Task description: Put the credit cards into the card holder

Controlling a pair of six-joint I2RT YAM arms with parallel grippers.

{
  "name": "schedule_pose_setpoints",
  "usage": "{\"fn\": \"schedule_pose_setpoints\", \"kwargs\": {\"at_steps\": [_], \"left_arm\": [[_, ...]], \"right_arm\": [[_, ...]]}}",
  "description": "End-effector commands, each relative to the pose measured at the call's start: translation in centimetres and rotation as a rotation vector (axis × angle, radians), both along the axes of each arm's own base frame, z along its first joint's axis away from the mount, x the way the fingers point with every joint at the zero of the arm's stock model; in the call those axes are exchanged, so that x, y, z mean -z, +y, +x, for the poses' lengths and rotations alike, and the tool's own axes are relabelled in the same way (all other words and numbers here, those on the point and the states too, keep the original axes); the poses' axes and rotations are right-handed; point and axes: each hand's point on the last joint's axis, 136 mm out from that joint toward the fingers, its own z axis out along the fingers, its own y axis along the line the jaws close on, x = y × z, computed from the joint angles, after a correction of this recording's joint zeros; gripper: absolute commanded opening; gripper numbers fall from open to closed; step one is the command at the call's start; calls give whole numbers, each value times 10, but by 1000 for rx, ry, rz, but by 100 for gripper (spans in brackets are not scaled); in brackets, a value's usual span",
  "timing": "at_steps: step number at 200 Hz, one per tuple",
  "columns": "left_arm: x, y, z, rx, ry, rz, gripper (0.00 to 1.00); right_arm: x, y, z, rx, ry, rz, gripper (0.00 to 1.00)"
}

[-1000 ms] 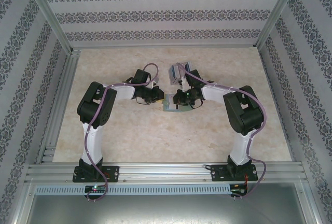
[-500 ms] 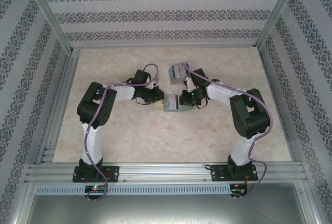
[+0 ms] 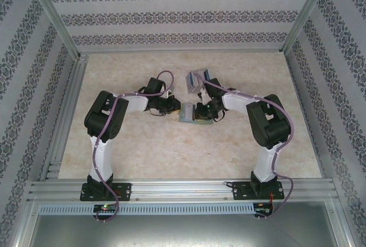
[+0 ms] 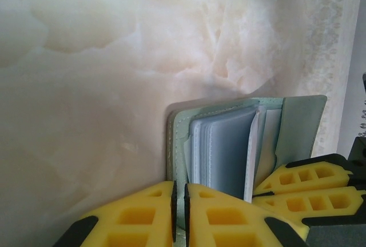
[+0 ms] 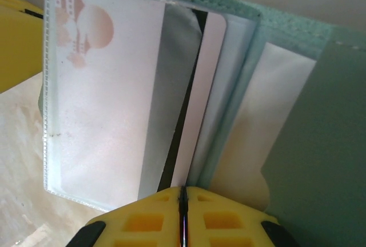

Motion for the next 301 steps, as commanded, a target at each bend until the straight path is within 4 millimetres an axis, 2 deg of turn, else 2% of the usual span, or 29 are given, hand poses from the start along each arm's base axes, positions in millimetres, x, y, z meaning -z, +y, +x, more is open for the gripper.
{"fn": "schedule_pose_setpoints", "kwargs": {"at_steps": [1, 38, 63, 105, 138, 170, 193, 215, 256, 301], "left_arm": [[19, -4, -31, 29, 113, 17, 14], [17, -4, -32, 31, 108, 16, 14], [12, -3, -31, 34, 96, 26, 15], [-9, 10, -24, 35, 30, 91, 33], [-25, 13, -27, 76, -21, 123, 39], [-22, 11, -45, 179, -36, 194, 40], [-19, 13, -53, 281, -89, 327, 41], [-19, 10, -52, 353, -127, 418, 46], [-18, 1, -43, 361, -137, 424, 48], [-7, 0, -45, 403, -122, 477, 49]], "right_arm": [[-8, 24, 12, -19, -31, 98, 12], [-14, 25, 13, -7, -28, 149, 12], [-17, 14, 12, 7, -37, 124, 12], [-18, -2, 7, 21, -44, 88, 12], [-9, -11, 5, 27, -36, 48, 12], [-5, -15, 6, 32, -35, 33, 12], [-5, -17, 6, 32, -35, 33, 12], [-5, -18, 6, 31, -36, 34, 12], [-7, -21, 5, 38, -39, 35, 12], [-5, -22, 5, 43, -35, 36, 12]]}}
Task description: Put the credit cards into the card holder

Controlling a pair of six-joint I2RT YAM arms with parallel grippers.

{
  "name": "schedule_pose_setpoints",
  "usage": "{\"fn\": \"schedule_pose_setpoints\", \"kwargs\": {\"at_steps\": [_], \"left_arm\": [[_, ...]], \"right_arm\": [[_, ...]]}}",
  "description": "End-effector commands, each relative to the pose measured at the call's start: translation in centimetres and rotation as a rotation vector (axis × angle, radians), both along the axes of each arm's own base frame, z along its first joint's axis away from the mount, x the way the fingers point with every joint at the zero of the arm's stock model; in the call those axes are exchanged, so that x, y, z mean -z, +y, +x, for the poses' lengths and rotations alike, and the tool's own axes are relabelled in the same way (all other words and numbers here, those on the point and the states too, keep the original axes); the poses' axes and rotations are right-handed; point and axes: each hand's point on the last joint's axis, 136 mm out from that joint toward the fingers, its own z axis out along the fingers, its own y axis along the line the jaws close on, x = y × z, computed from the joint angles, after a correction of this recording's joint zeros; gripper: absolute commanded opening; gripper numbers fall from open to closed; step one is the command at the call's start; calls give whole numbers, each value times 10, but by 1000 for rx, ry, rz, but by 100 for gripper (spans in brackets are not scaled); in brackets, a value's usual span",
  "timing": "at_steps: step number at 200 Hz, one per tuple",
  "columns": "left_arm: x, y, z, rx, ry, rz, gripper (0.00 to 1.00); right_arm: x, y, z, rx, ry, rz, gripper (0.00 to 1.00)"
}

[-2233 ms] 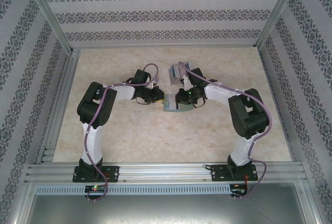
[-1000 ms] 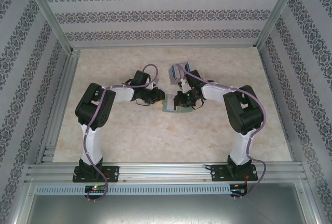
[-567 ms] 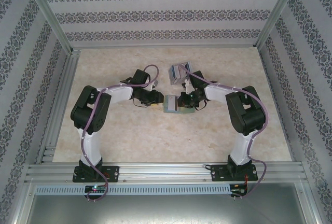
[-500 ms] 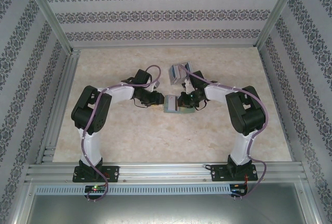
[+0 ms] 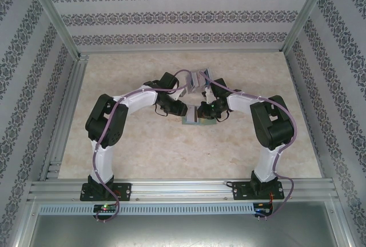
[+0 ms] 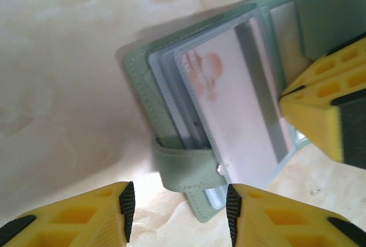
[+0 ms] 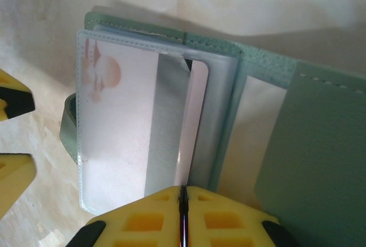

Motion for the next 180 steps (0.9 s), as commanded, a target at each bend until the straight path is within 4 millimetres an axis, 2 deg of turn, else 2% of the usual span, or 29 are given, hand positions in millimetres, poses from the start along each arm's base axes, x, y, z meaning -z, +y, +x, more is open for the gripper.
{"fn": "schedule_pose_setpoints", "kwargs": {"at_steps": [1, 42, 95, 112, 148, 180], "left_arm": [[12, 2, -9, 54, 24, 77, 49], [16, -13, -12, 85, 31, 70, 51], [22, -18, -8, 86, 31, 64, 48], [25, -20, -8, 87, 35, 60, 41], [21, -22, -7, 88, 29, 47, 16], [8, -24, -9, 86, 17, 13, 5]], "right_arm": [[-2, -7, -2, 4, -9, -15, 12], [-2, -7, -1, 3, -10, -11, 12], [-1, -7, -2, 2, -5, -11, 12], [0, -8, -3, 5, -3, -11, 12], [1, -8, -3, 2, -2, -12, 12], [4, -9, -5, 3, 7, -15, 12]]}}
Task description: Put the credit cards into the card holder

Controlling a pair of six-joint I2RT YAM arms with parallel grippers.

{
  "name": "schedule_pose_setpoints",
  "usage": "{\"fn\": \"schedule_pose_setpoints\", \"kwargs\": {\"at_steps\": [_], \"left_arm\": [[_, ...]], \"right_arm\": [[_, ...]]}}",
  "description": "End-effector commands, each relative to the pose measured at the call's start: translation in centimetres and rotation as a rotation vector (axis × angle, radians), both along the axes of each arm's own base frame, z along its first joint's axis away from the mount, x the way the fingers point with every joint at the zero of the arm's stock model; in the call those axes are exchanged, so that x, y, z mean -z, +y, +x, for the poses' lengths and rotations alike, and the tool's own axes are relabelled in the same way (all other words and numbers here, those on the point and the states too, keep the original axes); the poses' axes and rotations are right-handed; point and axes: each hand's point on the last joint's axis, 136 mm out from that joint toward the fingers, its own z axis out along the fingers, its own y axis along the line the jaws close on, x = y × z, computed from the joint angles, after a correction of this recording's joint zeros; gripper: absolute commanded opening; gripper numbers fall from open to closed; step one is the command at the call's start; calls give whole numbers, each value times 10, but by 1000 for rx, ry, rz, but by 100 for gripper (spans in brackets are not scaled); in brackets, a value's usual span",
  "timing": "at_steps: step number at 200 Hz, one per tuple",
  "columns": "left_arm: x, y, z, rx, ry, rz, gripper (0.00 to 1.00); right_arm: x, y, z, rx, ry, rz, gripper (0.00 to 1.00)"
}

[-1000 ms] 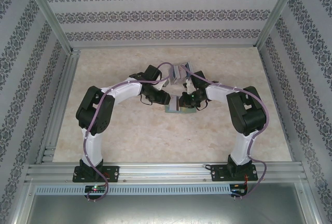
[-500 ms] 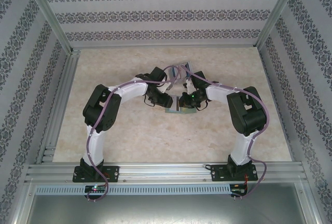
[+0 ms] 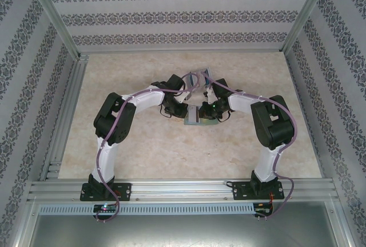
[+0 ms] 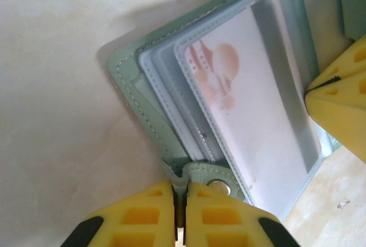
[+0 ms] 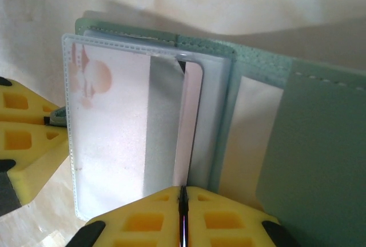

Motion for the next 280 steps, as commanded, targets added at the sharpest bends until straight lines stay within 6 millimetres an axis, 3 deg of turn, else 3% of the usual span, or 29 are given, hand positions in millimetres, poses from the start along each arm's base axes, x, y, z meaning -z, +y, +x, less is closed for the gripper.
{"fn": "schedule_pose_setpoints", "kwargs": {"at_steps": [1, 72, 134, 155, 189, 213, 280], "left_arm": [[-10, -9, -7, 21, 9, -44, 5], [-58, -34, -15, -5, 75, -360, 0], [-72, -30, -4, -94, 50, -567, 0], [-72, -31, -4, -95, 43, -590, 0], [-69, -31, -3, -100, 50, -586, 0], [-69, -31, -2, -99, 52, -583, 0], [-71, -30, -2, -94, 47, -572, 0]], "right_arm": [[1, -3, -4, -10, -4, -11, 12], [16, -18, -5, 19, 19, -31, 12], [-7, -14, -2, 31, -26, 6, 14], [-18, -9, 0, 33, -49, 42, 16], [-42, -7, 3, 33, -118, 54, 30], [-51, -3, 2, 16, -139, 54, 34], [-40, 6, -1, -47, -142, -42, 45]]}}
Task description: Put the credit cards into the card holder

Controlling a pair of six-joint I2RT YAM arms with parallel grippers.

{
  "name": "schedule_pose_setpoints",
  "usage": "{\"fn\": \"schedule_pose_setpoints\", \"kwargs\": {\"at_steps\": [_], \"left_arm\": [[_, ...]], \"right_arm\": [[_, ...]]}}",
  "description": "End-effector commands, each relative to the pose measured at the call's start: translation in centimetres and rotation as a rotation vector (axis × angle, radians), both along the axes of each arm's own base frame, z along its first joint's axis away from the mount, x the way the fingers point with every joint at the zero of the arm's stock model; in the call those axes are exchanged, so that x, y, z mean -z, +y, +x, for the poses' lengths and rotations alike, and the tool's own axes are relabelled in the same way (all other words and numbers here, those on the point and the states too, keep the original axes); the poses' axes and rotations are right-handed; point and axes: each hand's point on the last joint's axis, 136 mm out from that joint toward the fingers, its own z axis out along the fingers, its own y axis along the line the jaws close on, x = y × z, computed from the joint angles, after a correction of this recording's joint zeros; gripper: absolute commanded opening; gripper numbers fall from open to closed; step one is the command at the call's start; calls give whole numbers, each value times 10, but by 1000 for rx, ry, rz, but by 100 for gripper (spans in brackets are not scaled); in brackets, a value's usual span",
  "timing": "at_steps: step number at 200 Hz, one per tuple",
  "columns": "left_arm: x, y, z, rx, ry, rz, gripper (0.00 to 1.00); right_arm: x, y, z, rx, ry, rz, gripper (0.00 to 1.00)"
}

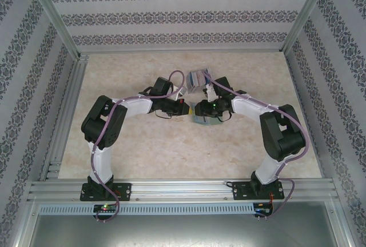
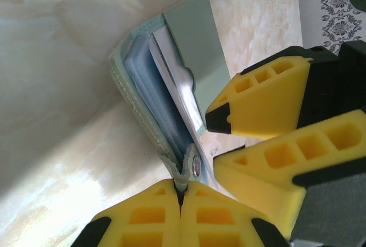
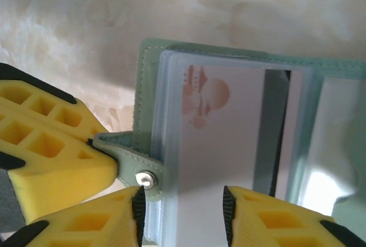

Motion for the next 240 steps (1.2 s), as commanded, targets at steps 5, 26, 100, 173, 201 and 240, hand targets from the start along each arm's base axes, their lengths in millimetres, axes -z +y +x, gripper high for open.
{"fn": "schedule_pose_setpoints", "kwargs": {"at_steps": [5, 26, 100, 173, 201, 240], "left_arm": [[-22, -3, 5, 13, -53, -36, 0], [-20, -3, 6, 11, -50, -32, 0], [-22, -2, 9, 2, -57, -28, 0], [-23, -3, 9, 1, -63, -27, 0], [-21, -3, 9, 1, -57, -28, 0], [-22, -3, 9, 0, -57, -30, 0]], "right_arm": [[3, -1, 3, -20, -18, -61, 46], [4, -1, 1, -40, -30, -103, 49], [7, 5, -5, -122, -55, -194, 50], [13, -3, -4, -125, -56, -291, 47], [14, -8, -3, -118, -56, -313, 45], [13, -11, -3, -109, -59, -327, 45]]}}
